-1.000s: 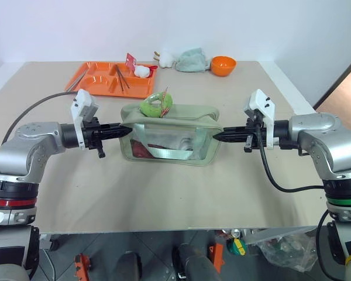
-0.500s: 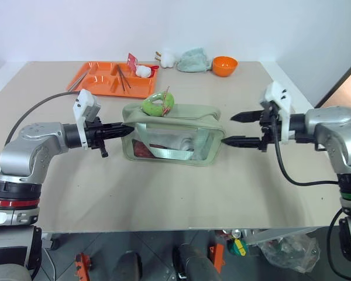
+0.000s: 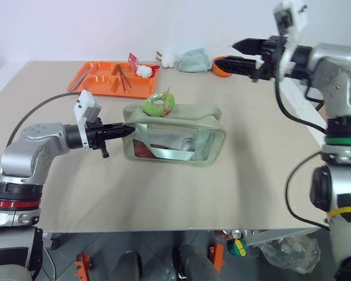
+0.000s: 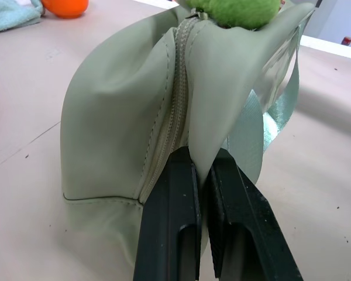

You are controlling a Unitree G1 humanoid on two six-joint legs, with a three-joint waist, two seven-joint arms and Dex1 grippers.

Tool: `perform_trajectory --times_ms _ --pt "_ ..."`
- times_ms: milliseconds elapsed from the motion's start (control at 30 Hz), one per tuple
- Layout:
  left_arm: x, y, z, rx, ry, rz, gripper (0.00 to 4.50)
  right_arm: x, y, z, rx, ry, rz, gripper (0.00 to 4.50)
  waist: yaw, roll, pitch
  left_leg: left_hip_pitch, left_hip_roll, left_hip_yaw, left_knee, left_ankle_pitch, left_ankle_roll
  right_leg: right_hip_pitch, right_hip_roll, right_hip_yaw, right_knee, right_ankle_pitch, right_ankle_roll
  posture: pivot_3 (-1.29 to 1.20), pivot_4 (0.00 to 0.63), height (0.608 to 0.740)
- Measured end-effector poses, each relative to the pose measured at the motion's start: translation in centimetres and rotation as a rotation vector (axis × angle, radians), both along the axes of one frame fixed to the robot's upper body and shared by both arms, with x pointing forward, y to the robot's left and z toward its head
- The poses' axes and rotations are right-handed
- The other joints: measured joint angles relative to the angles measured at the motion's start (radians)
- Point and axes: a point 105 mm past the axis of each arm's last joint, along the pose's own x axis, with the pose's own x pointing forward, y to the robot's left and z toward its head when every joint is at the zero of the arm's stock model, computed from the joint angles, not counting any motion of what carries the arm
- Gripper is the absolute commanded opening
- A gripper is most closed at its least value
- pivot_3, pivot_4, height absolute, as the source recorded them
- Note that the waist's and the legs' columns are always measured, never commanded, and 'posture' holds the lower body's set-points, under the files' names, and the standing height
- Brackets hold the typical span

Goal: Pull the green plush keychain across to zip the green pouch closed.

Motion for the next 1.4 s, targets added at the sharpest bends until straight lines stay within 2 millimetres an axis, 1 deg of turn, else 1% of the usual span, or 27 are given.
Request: perform_trajectory --times_ms 67,167,300,433,600,633,900,1033,1067,1133,1200,1233,1267,1367,1400 --pt "0.0 -0.1 0.0 -0.002 -0.001 -0.006 0.00 0.2 2.6 -0.6 0.034 0.081 0.054 4.44 0.002 0.000 0.000 -0.001 0.000 -0.001 0.000 0.000 0.000 0.000 -0.001 0.000 0.000 0.000 0.000 0.00 0.150 0.740" --pt "0.0 -0.2 0.0 -0.005 -0.008 -0.011 0.00 0.3 3.8 -0.8 0.040 0.110 0.078 4.44 0.006 0.000 0.000 -0.003 -0.001 -0.002 0.000 0.000 0.000 0.000 -0.002 -0.002 -0.001 0.000 0.000 0.00 0.150 0.740" --pt "-0.1 -0.3 0.1 -0.004 -0.012 -0.012 0.00 0.5 4.3 -1.5 0.042 0.140 0.086 4.44 0.003 0.000 0.000 -0.003 -0.002 -0.001 0.000 -0.001 0.001 0.000 -0.004 -0.002 -0.002 0.000 0.000 0.00 0.150 0.740" --pt "-0.1 -0.3 0.1 -0.003 -0.013 -0.012 0.00 0.5 5.1 -2.5 0.004 0.162 0.105 4.44 0.002 0.000 0.000 -0.003 -0.002 -0.002 0.000 -0.001 0.002 -0.001 -0.003 -0.003 -0.002 0.000 0.000 0.00 0.150 0.740" --pt "-0.3 -0.3 0.0 -0.001 -0.015 -0.010 0.00 0.2 5.9 -6.4 -0.085 0.244 0.138 4.44 0.002 0.000 0.000 -0.003 -0.002 -0.002 0.000 -0.001 0.002 0.000 -0.002 -0.003 -0.001 0.000 0.000 0.00 0.150 0.740" --pt "-0.3 -0.3 0.0 -0.001 -0.015 -0.010 0.00 0.1 6.0 -6.7 -0.090 0.253 0.140 4.44 0.002 0.000 0.000 -0.003 -0.002 -0.002 0.000 -0.001 0.002 -0.001 -0.002 -0.003 -0.001 0.000 0.000 0.00 0.150 0.740" --pt "-0.2 -0.3 0.0 -0.001 -0.018 0.000 0.00 -0.3 7.0 -6.9 -0.122 0.247 0.165 4.44 0.002 0.000 0.000 -0.003 -0.001 -0.002 0.000 -0.001 0.002 -0.001 -0.002 -0.003 -0.001 0.000 0.000 0.00 0.150 0.740" --pt "-0.1 -0.3 0.0 -0.001 -0.019 0.004 0.00 -0.3 7.0 -6.9 -0.123 0.245 0.166 4.44 0.002 0.000 0.000 -0.003 -0.001 -0.002 0.000 -0.001 0.002 -0.001 -0.002 -0.003 -0.001 0.000 0.000 0.00 0.150 0.740" --pt "-0.1 -0.3 0.0 -0.001 -0.019 0.004 0.00 -0.3 7.0 -6.9 -0.123 0.244 0.167 3.91 0.002 0.000 0.000 -0.003 -0.001 -0.002 0.000 -0.001 0.002 -0.001 -0.002 -0.003 -0.001 0.000 0.000 0.00 0.150 0.740" --pt "-0.1 -0.3 0.0 -0.001 -0.019 0.004 0.00 -0.3 7.0 -6.9 -0.122 0.240 0.168 3.37 0.002 0.000 0.000 -0.003 -0.001 -0.002 0.000 -0.001 0.002 -0.001 -0.002 -0.003 -0.001 0.000 0.000 0.00 0.150 0.740" --pt "-0.1 -0.3 0.0 -0.001 -0.019 0.005 0.00 -0.3 7.0 -6.8 -0.121 0.230 0.170 2.60 0.002 0.000 0.000 -0.003 -0.001 -0.002 0.000 -0.001 0.002 -0.001 -0.002 -0.003 -0.001 0.000 0.000 0.00 0.150 0.740" --pt "-0.1 -0.3 0.0 -0.001 -0.019 0.006 0.00 -0.3 7.0 -6.7 -0.121 0.227 0.170 2.31 0.002 0.000 0.000 -0.003 -0.001 -0.002 0.000 -0.001 0.002 -0.001 -0.002 -0.003 -0.001 0.000 0.000 0.00 0.150 0.740" --pt "-0.1 -0.3 0.0 -0.001 -0.019 0.006 0.00 -0.3 7.1 -6.6 -0.120 0.222 0.170 1.85 0.002 0.000 0.000 -0.003 -0.001 -0.002 0.000 -0.001 0.002 -0.001 -0.002 -0.003 -0.001 0.000 0.000 0.00 0.150 0.740" --pt "-0.1 -0.3 0.0 -0.001 -0.019 0.007 0.00 -0.3 7.1 -6.5 -0.119 0.213 0.172 0.89 0.002 0.000 0.000 -0.003 -0.001 -0.002 0.000 -0.001 0.002 -0.001 -0.002 -0.003 -0.001 0.000 0.001 0.00 0.150 0.740" --pt "-0.1 -0.3 0.0 -0.001 -0.019 0.007 0.00 -0.3 7.1 -6.5 -0.120 0.209 0.174 0.44 0.002 0.000 0.000 -0.003 -0.001 -0.002 0.000 -0.001 0.002 -0.001 -0.002 -0.003 -0.001 0.000 0.001 0.00 0.150 0.740"
